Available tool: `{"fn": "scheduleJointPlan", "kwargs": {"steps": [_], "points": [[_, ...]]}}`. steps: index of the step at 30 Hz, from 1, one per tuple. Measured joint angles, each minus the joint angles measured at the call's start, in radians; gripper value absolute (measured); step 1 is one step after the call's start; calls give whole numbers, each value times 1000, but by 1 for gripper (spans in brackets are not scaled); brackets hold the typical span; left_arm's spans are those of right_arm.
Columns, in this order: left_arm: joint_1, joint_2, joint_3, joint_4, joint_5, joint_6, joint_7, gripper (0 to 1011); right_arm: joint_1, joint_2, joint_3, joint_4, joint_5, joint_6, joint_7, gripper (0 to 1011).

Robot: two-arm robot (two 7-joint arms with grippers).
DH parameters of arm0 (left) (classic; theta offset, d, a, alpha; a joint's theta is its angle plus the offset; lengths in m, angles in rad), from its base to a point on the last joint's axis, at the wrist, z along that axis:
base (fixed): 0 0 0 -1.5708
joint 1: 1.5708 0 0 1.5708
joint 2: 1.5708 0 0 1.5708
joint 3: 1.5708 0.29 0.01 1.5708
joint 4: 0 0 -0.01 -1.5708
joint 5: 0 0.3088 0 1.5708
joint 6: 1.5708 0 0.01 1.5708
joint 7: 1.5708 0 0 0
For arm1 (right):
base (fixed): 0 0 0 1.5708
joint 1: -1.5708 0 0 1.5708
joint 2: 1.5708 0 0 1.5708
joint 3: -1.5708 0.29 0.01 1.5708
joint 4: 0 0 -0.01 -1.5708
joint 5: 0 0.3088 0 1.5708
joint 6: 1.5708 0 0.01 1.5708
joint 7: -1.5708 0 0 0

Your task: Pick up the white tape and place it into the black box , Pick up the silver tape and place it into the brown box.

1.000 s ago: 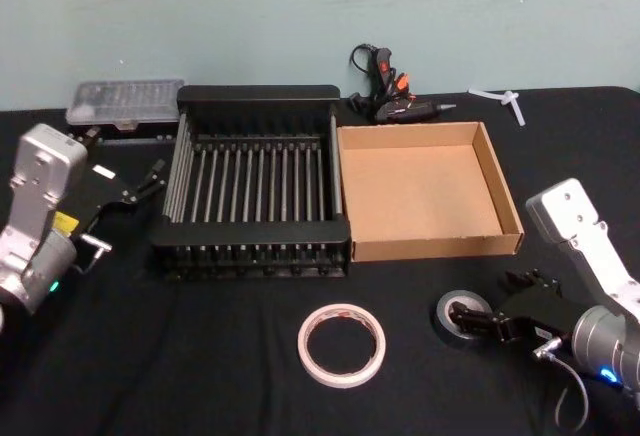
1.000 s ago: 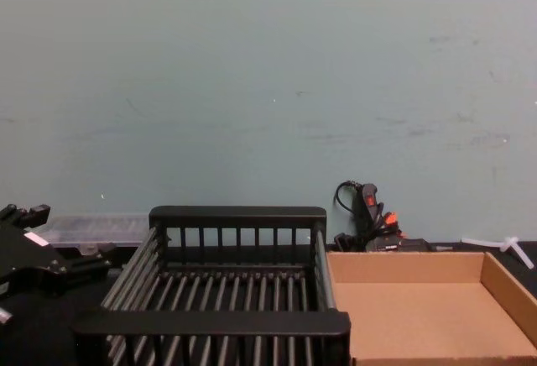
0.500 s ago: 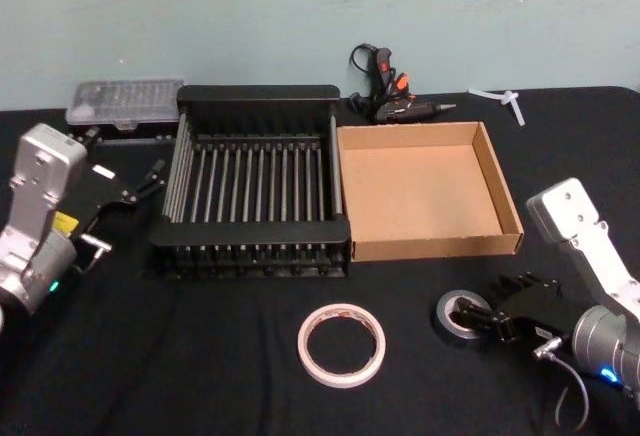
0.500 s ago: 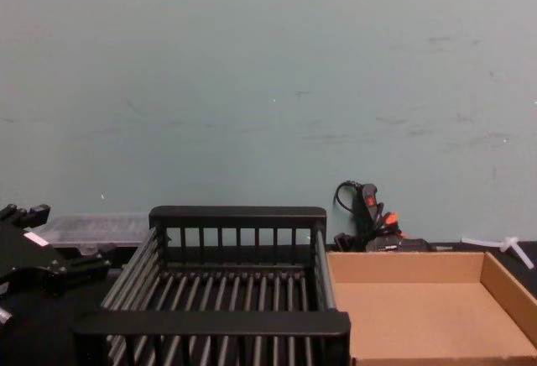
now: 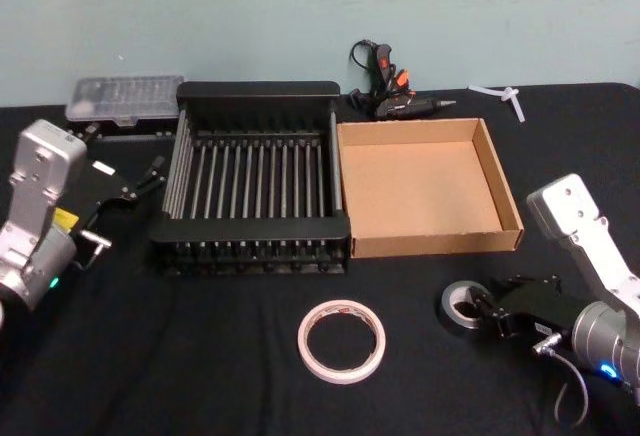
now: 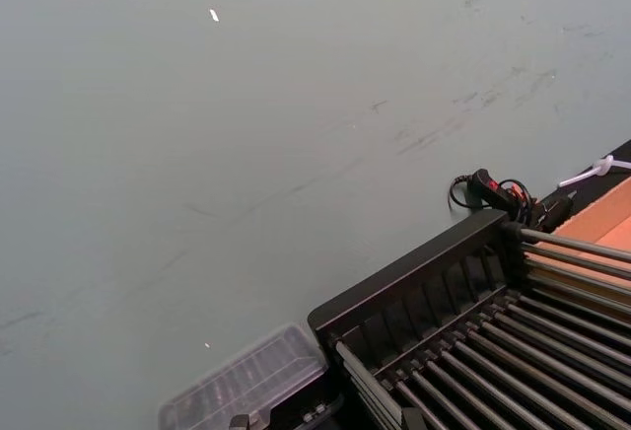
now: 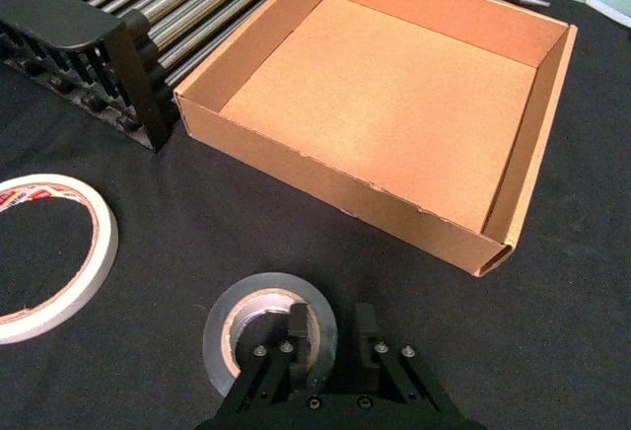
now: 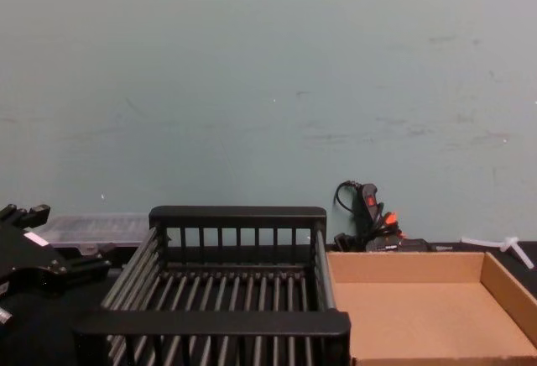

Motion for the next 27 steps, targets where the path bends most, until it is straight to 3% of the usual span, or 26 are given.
{"fn": "scheduleJointPlan", "kwargs": {"steps": [6,16,27], "points": [[0,0,0,0,0,0,0,1001,0,0,0,0,1,0,0,137],[0,0,0,0,0,0,0,1001,-6,-2,7,-1,0,-6,8,135],[0,0,0,0,0,0,0,1001,-32,-5,50,-47,1,-34,61,135]]}}
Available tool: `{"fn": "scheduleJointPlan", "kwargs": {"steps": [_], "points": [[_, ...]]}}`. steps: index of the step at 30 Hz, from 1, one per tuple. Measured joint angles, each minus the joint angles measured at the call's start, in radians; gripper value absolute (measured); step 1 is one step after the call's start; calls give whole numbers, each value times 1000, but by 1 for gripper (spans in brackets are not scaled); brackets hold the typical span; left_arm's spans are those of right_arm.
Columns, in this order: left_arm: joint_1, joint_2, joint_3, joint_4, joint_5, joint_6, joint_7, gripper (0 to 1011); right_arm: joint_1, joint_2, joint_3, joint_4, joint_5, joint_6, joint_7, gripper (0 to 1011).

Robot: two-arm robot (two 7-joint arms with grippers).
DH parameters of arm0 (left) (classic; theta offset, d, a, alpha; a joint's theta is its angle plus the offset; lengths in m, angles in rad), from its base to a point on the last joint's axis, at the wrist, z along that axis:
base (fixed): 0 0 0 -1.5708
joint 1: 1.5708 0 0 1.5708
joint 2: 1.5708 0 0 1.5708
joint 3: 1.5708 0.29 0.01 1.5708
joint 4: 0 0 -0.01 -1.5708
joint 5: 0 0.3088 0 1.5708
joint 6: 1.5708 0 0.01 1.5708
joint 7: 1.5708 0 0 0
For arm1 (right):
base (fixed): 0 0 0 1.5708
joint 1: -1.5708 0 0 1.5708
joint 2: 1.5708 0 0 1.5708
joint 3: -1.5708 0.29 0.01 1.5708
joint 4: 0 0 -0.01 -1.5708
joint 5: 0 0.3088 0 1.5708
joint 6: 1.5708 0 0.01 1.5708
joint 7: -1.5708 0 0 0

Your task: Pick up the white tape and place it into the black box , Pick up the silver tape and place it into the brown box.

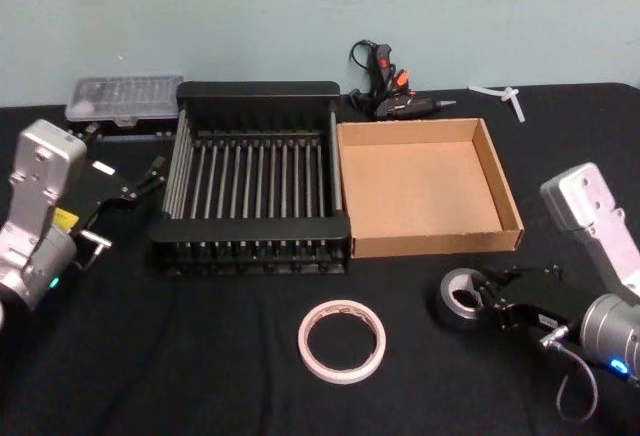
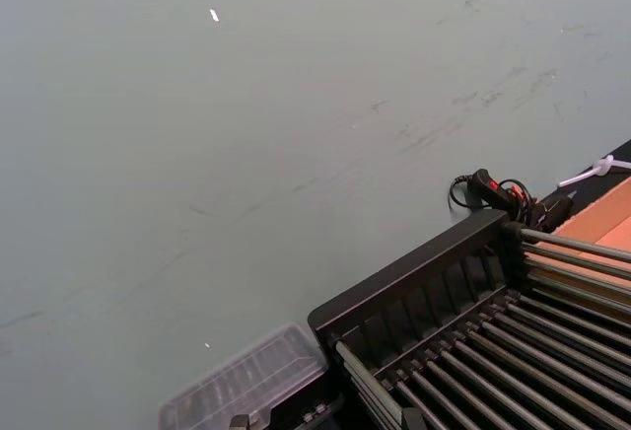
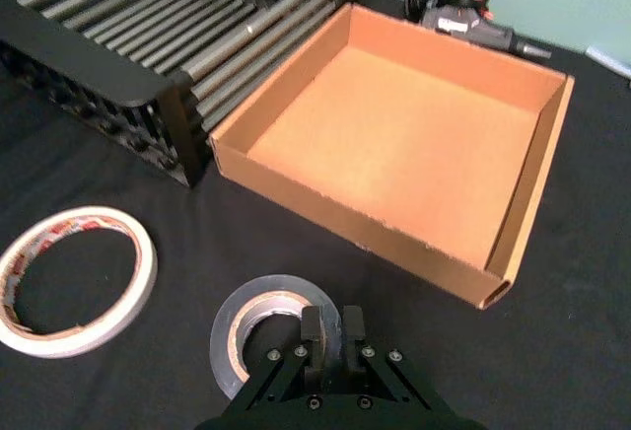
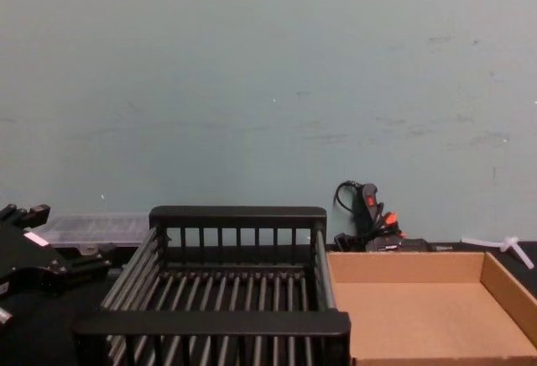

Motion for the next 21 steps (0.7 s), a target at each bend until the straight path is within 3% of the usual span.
{"fn": "scheduleJointPlan", "kwargs": {"steps": [10,21], "points": [[0,0,0,0,0,0,0,1001,11,-19,39,-37,2,-61,9,135],[0,0,0,0,0,0,0,1001,82,-66,34,-7,-29,-125,-10,135]]}}
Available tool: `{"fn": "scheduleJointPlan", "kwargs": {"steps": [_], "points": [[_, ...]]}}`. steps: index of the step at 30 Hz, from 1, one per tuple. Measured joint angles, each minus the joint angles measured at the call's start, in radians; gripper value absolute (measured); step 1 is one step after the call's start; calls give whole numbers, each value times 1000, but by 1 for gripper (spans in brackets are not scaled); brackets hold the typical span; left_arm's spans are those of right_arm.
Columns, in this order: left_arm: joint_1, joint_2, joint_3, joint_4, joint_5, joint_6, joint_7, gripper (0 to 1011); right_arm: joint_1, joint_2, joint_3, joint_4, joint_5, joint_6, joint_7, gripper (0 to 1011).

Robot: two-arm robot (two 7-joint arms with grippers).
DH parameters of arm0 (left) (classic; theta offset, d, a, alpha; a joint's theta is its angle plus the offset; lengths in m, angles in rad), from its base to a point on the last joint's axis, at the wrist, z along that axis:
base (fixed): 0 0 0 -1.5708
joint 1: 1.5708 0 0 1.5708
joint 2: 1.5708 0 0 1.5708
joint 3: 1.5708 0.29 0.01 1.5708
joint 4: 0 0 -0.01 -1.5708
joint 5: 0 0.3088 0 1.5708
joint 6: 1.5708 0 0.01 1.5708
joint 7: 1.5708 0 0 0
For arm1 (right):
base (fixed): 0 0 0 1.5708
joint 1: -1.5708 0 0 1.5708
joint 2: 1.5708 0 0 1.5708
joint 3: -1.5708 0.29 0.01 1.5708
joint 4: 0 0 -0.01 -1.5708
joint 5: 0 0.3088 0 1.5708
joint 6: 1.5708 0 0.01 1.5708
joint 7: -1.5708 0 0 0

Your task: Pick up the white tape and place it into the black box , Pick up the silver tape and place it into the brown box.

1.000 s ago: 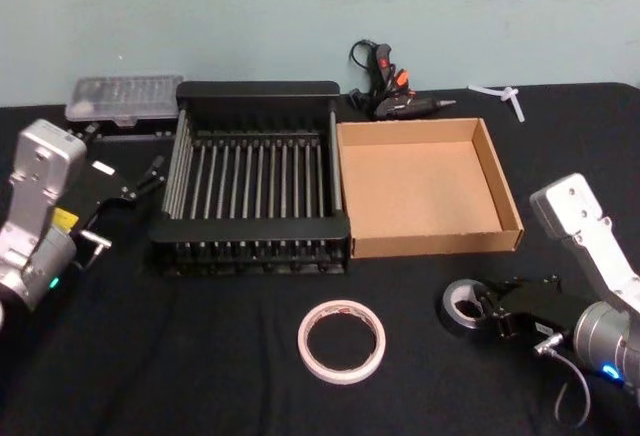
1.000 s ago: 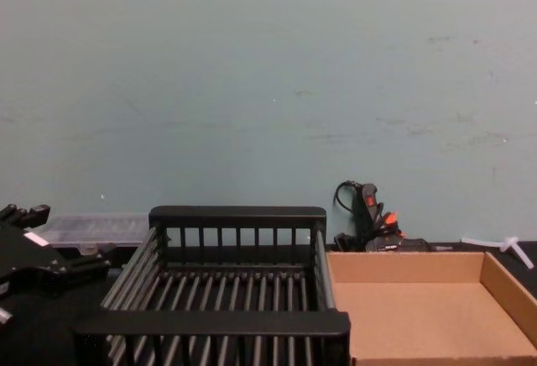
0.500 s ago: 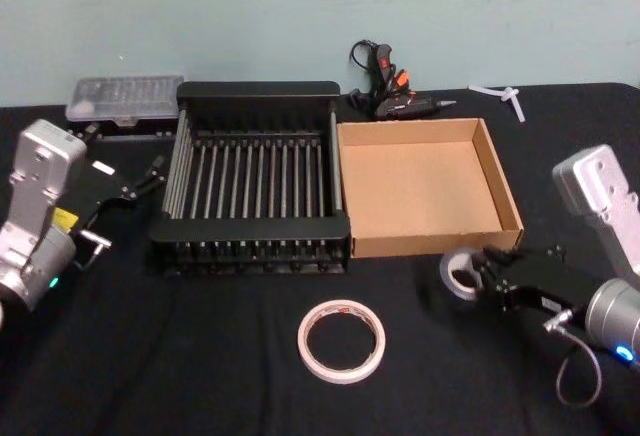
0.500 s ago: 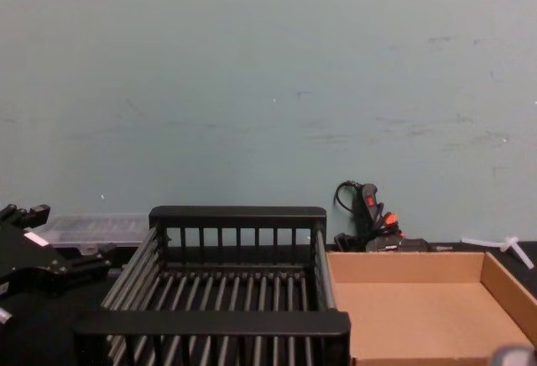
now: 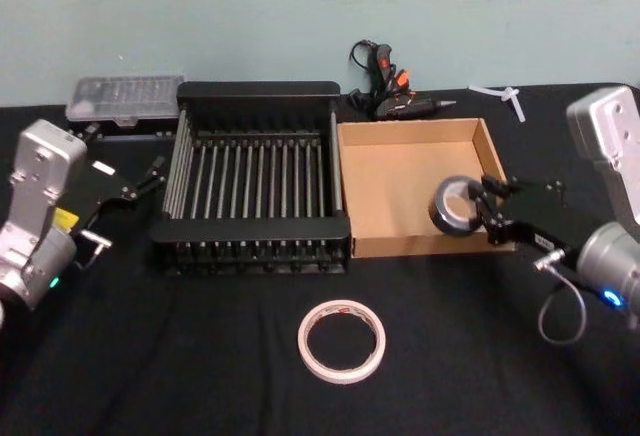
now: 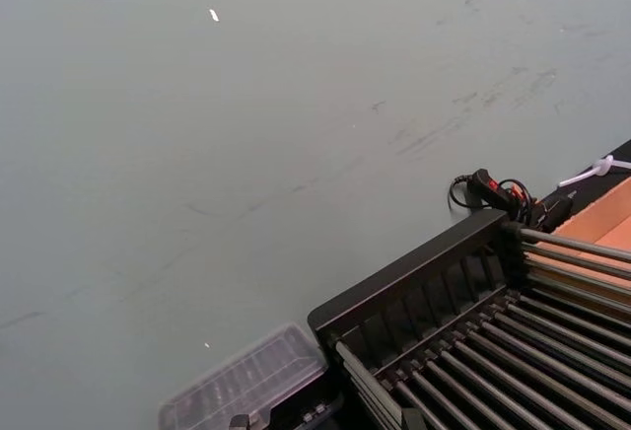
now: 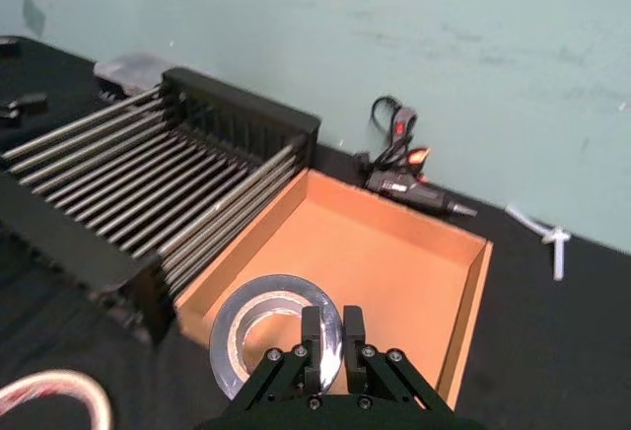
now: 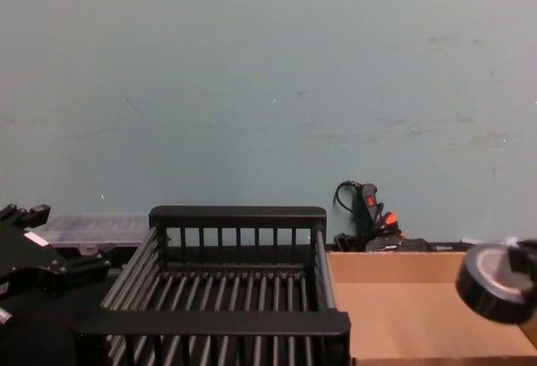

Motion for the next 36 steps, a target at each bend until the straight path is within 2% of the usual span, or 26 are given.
{"fn": "scheduleJointPlan", "kwargs": {"steps": [7,13,14,24,28,36], "points": [[0,0,0,0,0,0,0,1001,75,-47,-28,82,-53,-69,-15,135],[0,0,0,0,0,0,0,1001,149,-91,-60,195,-121,-153,-30,135],[0,0,0,0,0,0,0,1001,149,-91,-60,195,-121,-153,-30,135],[0,0,0,0,0,0,0,1001,246,-131,-110,384,-233,-286,-37,135],[0,0,0,0,0,0,0,1001,266,-144,-121,435,-268,-318,-46,135],[0,0,0,0,0,0,0,1001,301,-179,-126,527,-311,-339,-59,135]]}}
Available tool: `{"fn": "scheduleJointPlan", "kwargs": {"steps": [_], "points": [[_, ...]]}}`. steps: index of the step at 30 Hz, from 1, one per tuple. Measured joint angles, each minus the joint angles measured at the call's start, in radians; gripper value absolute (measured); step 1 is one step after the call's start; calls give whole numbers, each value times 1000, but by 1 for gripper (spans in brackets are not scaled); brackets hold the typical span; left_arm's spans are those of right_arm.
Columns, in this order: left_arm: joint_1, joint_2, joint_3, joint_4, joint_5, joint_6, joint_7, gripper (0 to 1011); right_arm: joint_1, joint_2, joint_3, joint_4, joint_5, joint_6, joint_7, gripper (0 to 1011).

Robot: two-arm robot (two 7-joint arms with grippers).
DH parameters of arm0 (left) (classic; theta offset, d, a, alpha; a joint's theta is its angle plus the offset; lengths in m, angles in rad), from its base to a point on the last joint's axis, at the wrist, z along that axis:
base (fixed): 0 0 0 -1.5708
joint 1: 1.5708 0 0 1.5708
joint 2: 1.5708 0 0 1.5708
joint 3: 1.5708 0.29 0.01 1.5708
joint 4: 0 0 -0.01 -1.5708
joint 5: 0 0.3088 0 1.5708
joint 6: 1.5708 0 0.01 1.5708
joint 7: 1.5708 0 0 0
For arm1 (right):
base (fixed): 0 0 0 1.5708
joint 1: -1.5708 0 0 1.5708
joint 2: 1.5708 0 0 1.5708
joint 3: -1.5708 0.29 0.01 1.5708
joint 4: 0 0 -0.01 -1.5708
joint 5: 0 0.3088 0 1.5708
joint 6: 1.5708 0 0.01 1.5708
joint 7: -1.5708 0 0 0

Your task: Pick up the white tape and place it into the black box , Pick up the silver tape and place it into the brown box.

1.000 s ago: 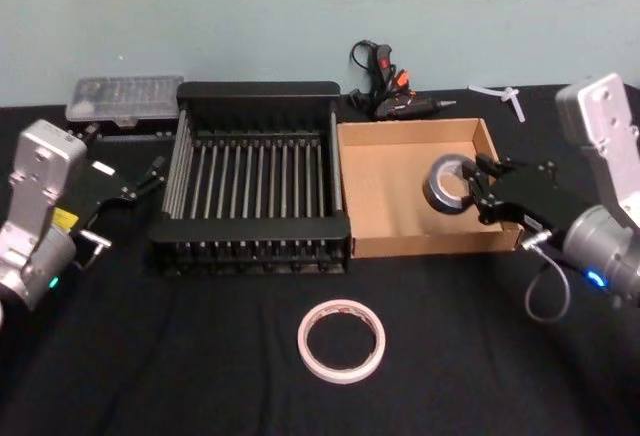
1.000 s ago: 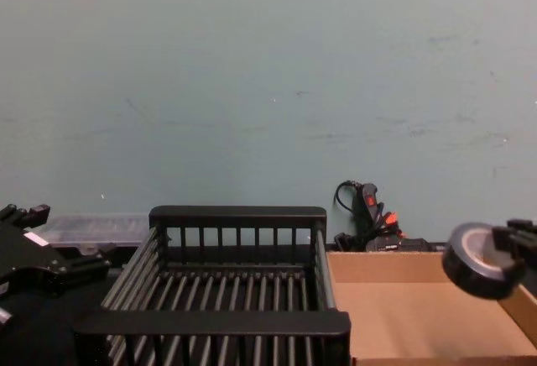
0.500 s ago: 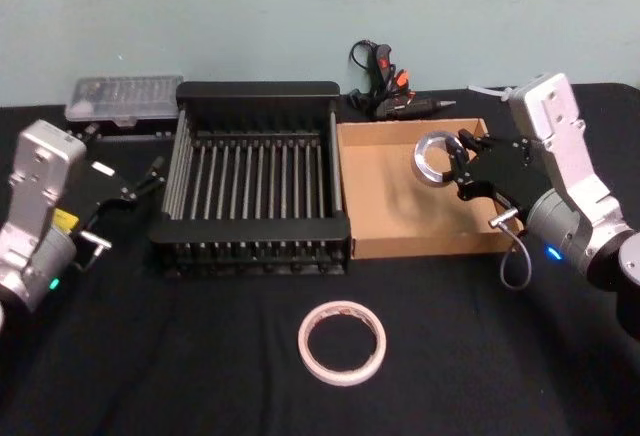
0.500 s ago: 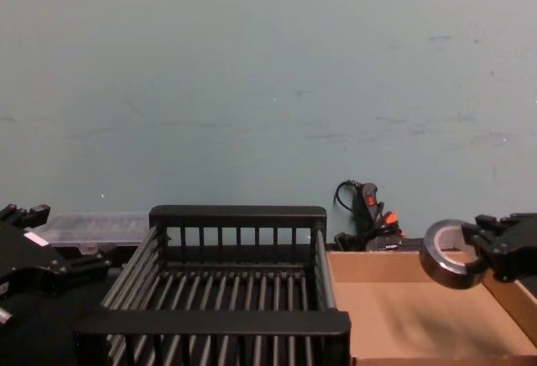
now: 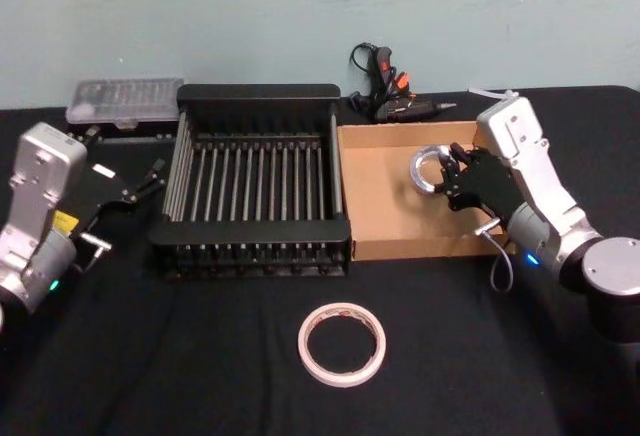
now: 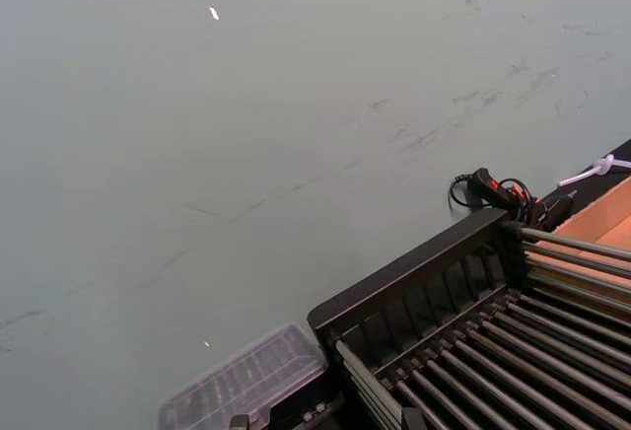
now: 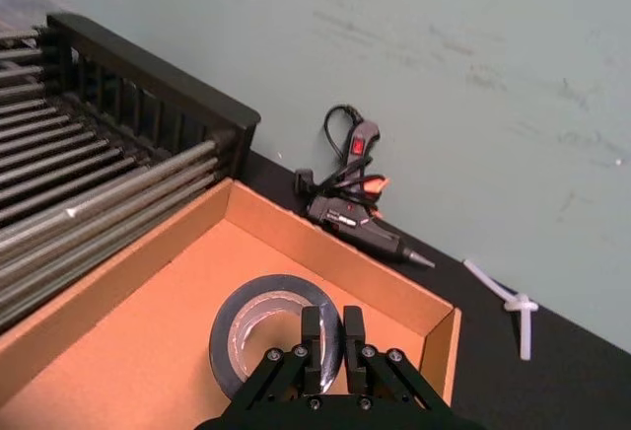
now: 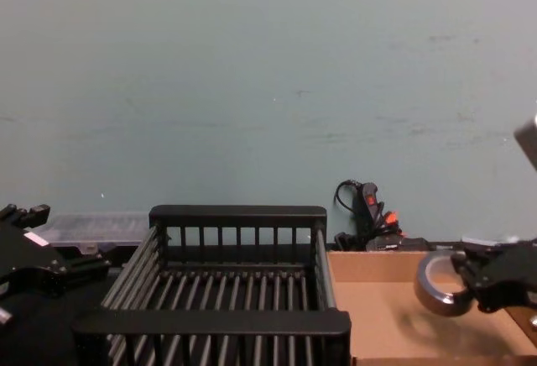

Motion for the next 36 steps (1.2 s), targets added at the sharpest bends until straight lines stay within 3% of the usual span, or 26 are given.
{"fn": "scheduleJointPlan", "kwargs": {"steps": [9,21,28,36], "points": [[0,0,0,0,0,0,0,1001,23,-30,10,57,-35,-6,-14,135],[0,0,0,0,0,0,0,1001,22,-28,10,55,-34,-6,-12,156],[0,0,0,0,0,0,0,1001,21,-27,10,53,-32,-6,-11,341],[0,0,0,0,0,0,0,1001,21,-26,9,53,-31,-5,-10,626]]}}
